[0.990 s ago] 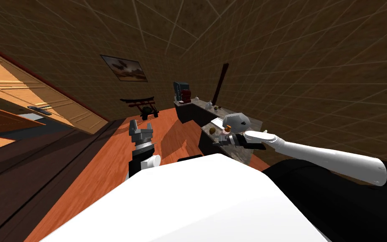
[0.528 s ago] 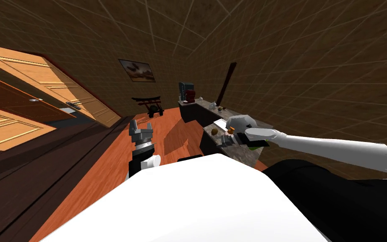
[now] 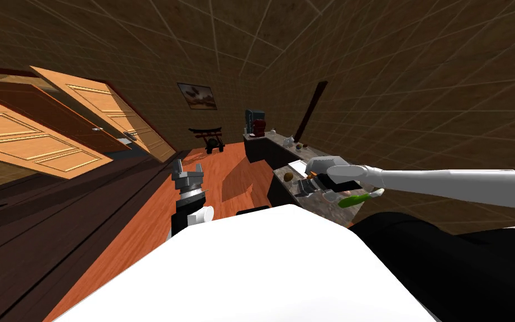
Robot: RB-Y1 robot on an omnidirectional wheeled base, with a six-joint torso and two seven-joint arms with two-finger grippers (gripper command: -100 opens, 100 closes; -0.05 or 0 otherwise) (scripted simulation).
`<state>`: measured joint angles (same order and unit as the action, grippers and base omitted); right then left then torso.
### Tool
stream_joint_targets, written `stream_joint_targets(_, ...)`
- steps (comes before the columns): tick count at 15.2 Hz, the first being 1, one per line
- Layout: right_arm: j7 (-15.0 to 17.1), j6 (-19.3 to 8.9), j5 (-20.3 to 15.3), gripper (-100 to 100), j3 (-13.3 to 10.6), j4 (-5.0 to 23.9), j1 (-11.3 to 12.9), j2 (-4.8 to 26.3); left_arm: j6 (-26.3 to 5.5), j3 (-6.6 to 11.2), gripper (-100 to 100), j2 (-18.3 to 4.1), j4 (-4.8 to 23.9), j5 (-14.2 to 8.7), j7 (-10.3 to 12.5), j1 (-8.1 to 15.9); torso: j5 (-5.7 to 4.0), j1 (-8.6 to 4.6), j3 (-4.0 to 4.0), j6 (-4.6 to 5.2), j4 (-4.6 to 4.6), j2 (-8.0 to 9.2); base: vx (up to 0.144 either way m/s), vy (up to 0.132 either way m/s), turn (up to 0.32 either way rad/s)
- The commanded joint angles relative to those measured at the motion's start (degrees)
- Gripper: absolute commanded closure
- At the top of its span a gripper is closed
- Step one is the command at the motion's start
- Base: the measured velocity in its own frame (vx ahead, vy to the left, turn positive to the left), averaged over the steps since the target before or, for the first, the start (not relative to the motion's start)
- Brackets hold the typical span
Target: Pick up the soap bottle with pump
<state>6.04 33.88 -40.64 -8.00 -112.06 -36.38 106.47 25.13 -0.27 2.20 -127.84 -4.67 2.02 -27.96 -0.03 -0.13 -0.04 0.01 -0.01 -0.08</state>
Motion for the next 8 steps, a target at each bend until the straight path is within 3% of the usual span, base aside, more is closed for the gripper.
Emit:
stream_joint_targets(1, 0.13, 0.08, -1.47, -100, -0.33, 0.73, -0.41, 2.86, 0.0, 0.0, 0, 0.0, 0.0, 0.0, 0.0, 0.0, 0.0, 0.0, 0.0, 0.0, 0.0, 0.0, -0.031, -0.029, 0.178)
stream_joint_targets(5, 0.2, 0.13, -2.69, -100, -0.6, 1.33, -0.76, 6.72, 0.0, 0.0, 0, 0.0, 0.0, 0.0, 0.0, 0.01, 0.01, 0.02, 0.0, -0.04, -0.01, 0.01, -0.031, -0.027, 0.173)
stream_joint_targets(7, 0.2, 0.13, -2.69, -100, -0.6, 1.33, -0.76, 7.14, 0.0, 0.0, 0, 0.0, 0.0, 0.0, 0.0, 0.0, 0.01, 0.02, 0.0, 0.01, 0.0, -0.01, -0.017, -0.021, 0.026)
stream_joint_targets(8, 0.27, 0.17, -3.84, -100, -0.86, 1.9, -1.1, 9.41, 0.0, 0.0, 0, 0.0, 0.0, 0.0, 0.0, -0.01, 0.01, 0.04, -0.01, 0.03, 0.0, -0.02, -0.02, -0.02, 0.127)
